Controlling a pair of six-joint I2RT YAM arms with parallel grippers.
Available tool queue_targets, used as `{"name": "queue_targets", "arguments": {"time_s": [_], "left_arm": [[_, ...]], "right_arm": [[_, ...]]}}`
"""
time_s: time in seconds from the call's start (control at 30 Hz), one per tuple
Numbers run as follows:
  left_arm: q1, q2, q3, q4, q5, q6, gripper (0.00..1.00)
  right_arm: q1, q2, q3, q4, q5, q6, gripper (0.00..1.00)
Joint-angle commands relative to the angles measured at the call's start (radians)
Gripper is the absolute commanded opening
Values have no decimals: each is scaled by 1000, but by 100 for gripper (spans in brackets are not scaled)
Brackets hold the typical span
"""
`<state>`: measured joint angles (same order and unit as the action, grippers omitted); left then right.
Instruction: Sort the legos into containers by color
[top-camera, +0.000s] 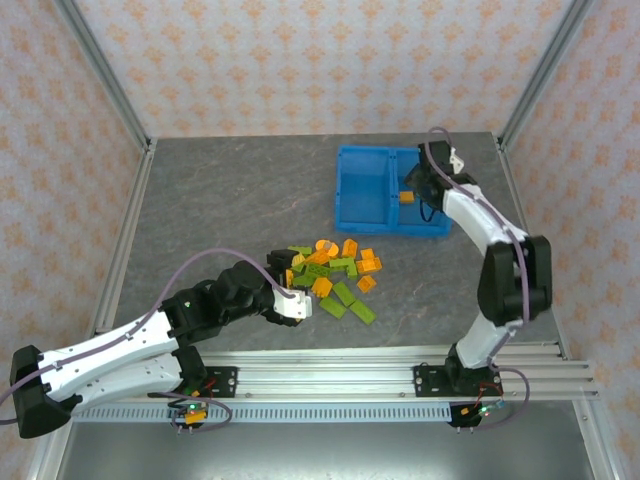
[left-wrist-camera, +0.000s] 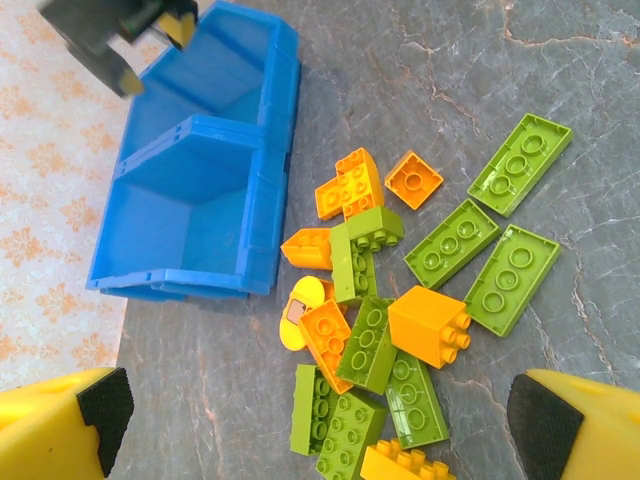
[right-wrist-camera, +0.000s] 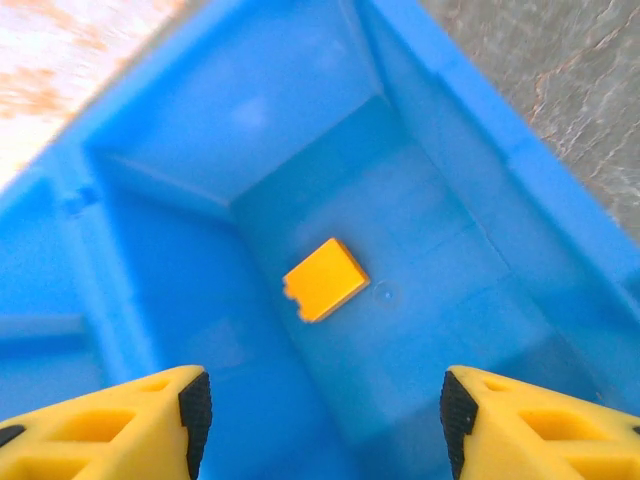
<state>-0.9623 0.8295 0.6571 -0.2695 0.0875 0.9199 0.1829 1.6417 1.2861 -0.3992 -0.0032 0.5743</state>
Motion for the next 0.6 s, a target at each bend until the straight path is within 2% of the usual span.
{"name": "queue_targets", "arguments": {"time_s": [0.0, 0.13, 0.3, 0.4, 0.57], "left_arm": [[-6, 5, 11, -40, -17, 28, 99], [-6, 23, 26, -78, -2, 44, 99], [-6, 49, 29, -88, 14, 50, 99], [-6, 68, 30, -92, 18, 48, 99], [-6, 84, 26, -94, 10, 50, 99]], "right_arm": [[79, -223, -124, -26, -83, -83, 63], [242, -356, -270, -130, -190, -192, 66], [351, -336, -356, -310, -293, -199, 69], [399, -305, -398, -352, -246, -119, 71], [425, -260, -470, -263, -265, 24, 79]]}}
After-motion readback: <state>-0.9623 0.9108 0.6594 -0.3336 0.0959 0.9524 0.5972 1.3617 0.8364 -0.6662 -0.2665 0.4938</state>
